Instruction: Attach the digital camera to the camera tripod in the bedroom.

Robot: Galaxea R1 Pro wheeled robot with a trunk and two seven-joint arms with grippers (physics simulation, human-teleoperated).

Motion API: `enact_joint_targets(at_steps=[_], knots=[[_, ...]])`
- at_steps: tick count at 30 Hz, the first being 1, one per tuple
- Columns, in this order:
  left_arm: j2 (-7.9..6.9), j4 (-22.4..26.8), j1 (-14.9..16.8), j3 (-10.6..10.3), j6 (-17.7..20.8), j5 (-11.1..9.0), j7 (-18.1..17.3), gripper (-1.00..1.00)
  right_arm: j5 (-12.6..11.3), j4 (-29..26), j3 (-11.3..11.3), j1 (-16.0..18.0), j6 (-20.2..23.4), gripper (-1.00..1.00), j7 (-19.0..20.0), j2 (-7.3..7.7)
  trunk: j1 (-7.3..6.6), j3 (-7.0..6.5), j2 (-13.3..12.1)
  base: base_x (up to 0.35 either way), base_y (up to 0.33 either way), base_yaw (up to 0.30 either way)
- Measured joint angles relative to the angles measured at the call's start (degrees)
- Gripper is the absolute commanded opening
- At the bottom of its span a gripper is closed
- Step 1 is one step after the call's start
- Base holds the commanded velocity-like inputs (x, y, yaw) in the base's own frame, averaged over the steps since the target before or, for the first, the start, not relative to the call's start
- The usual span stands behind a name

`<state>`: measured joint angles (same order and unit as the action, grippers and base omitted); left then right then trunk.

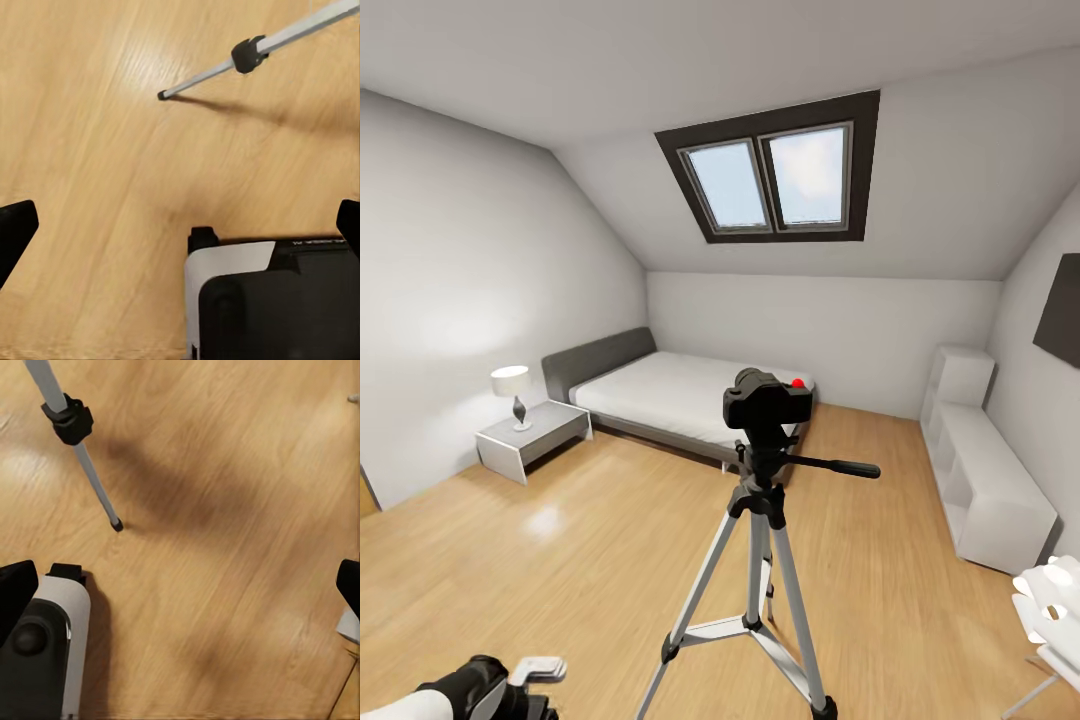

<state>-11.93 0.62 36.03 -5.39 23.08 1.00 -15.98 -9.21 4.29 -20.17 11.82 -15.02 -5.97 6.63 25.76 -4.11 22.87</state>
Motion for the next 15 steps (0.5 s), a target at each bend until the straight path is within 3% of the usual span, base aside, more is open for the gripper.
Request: enact_joint_targets(at_steps=[3,6,8,15], knots=[[-0.01,0.0,-2.5,0.0,1.3,0.0,0.4,1.00,0.0,0.0,0.0,-0.3,1.7,1.00,-0.4,-0.01,0.00,0.00,0.0,0.000,0.000,0.000],[-0.01,0.0,-8.3,0.0,5.0,0.0,0.8,1.00,0.0,0.0,0.1,-0.5,8.3,1.00,-0.6,-0.05,0.00,0.00,0.0,0.000,0.000,0.000],[0.01,0.0,-10.6,0.0,5.5,0.0,0.9,1.00,0.0,0.0,0.1,-0.5,9.9,1.00,-0.6,-0.07,0.00,0.00,0.0,0.000,0.000,0.000],[0.87,0.0,-17.0,0.0,5.7,0.0,1.0,1.00,0.0,0.0,0.2,-1.0,11.3,1.00,-0.6,-0.67,0.00,0.00,0.0,0.000,0.000,0.000]])
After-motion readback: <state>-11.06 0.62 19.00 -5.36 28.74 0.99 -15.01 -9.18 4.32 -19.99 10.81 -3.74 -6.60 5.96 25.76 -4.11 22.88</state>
